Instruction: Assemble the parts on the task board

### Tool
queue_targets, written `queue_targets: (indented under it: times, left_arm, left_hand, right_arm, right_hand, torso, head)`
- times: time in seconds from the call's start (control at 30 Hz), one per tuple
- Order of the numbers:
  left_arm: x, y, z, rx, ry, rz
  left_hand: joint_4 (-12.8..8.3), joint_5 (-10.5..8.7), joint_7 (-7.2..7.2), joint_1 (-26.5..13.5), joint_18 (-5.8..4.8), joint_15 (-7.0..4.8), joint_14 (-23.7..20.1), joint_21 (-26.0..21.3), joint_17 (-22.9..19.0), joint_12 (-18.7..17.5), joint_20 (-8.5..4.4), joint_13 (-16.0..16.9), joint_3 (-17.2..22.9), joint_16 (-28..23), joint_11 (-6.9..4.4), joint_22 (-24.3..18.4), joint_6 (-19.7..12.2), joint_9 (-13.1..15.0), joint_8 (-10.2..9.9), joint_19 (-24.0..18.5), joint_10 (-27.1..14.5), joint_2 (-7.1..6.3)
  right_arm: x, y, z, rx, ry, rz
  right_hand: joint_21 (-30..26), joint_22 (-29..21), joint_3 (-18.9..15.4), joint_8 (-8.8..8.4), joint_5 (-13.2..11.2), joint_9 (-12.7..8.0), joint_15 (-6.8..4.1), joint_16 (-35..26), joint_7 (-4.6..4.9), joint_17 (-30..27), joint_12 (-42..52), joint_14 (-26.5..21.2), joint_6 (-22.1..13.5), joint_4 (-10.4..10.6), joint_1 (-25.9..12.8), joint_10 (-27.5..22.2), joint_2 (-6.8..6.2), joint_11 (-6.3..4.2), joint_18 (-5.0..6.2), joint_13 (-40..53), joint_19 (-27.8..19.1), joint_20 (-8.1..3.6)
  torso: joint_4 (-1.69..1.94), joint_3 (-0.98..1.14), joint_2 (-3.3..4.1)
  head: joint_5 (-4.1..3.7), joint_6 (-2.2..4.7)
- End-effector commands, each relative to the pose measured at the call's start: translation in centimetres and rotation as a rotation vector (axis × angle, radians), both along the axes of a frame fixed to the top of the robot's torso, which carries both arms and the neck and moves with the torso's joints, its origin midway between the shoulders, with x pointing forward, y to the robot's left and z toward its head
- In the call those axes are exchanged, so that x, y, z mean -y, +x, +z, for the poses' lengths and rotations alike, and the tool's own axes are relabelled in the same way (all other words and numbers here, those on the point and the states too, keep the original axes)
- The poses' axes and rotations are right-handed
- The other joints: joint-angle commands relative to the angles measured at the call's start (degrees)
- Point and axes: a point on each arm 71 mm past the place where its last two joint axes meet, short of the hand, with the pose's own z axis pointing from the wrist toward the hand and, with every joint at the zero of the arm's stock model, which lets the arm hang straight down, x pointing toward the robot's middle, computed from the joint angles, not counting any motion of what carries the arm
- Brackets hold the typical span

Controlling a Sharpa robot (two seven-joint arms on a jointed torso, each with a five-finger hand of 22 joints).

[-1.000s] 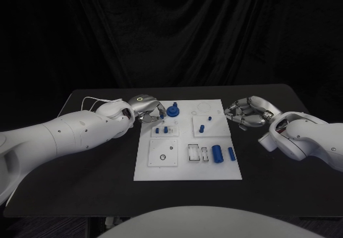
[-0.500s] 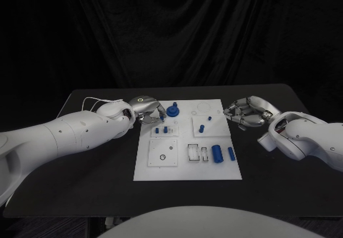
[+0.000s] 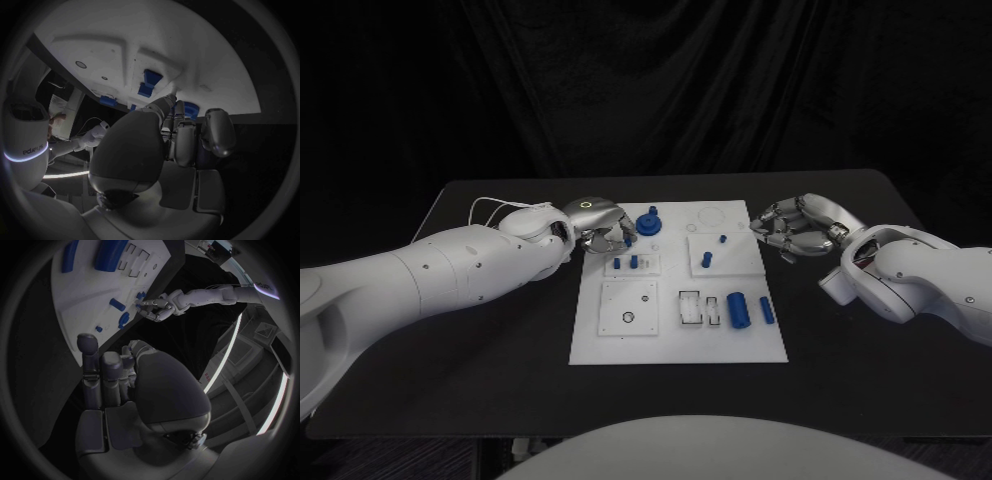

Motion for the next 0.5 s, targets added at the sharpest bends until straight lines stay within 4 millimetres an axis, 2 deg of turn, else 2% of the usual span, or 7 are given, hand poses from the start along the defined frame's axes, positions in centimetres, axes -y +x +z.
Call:
queue_targets:
  times: [0.03, 0.43, 0.5]
  left_arm:
    - [0.15, 0.02, -0.16, -0.016, 0.000, -0.001]
    - [0.44, 0.21, -0.46, -0.026, 0.008, 0.003]
    - [0.51, 0.19, -0.54, -0.029, 0.010, 0.003]
  left_hand:
    - [0.1, -0.23, 0.36, -0.6, -0.19, 0.19, -0.1, -0.3, -0.3, -0.2, 0.29, -0.1, 0.3, -0.4, 0.38, 6.4, 0.0, 0.0, -0.1, -0.2, 0.1, 0.11]
    - [0.0, -0.24, 0.45, -0.5, 0.05, 0.28, -0.5, -1.5, -0.8, -0.4, 0.41, -0.3, 0.4, -0.7, 0.50, 6.0, -0.1, -0.1, -0.3, -0.8, 0.1, 0.12]
    - [-0.1, -0.92, 0.44, -0.4, 0.07, 0.35, -0.6, -1.7, -1.0, -0.6, 0.51, -0.4, 0.4, -0.8, 0.54, 6.0, -0.3, -0.1, -0.5, -1.0, 0.0, 0.04]
  right_arm:
    - [-0.02, -0.07, -0.18, -0.014, -0.007, 0.001]
    - [-0.16, -0.07, -0.19, -0.015, -0.006, 0.006]
    - [-0.15, -0.08, -0.19, -0.016, -0.006, 0.006]
  right_hand:
    - [-0.3, 2.5, 0.3, 0.39, 0.1, -0.1, -0.18, 0.1, -0.21, 0.0, -0.2, 0.1, -0.3, 0.0, 0.6, -0.4, 0.07, -0.13, 1.11, -0.1, 0.3, -0.08]
    - [-0.4, 2.4, 0.4, 0.42, 0.1, -0.1, -0.19, 0.1, -0.21, -0.1, -0.3, 0.0, -0.3, -0.1, 0.7, -0.4, 0.08, -0.14, 1.13, -0.2, 0.3, -0.09]
    - [-0.4, 2.5, 0.4, 0.46, 0.2, -0.1, -0.19, 0.1, -0.21, -0.1, -0.3, 0.0, -0.3, -0.1, 0.7, -0.4, 0.10, -0.14, 1.12, -0.2, 0.3, -0.09]
  torso:
    - [-0.10, 0.01, -0.02]
    - [-0.10, 0.00, 0.04]
    - [-0.08, -0.01, 0.04]
  head:
    - [-0.02, 0.01]
    - [-0.15, 0.01]
    - [-0.21, 0.01]
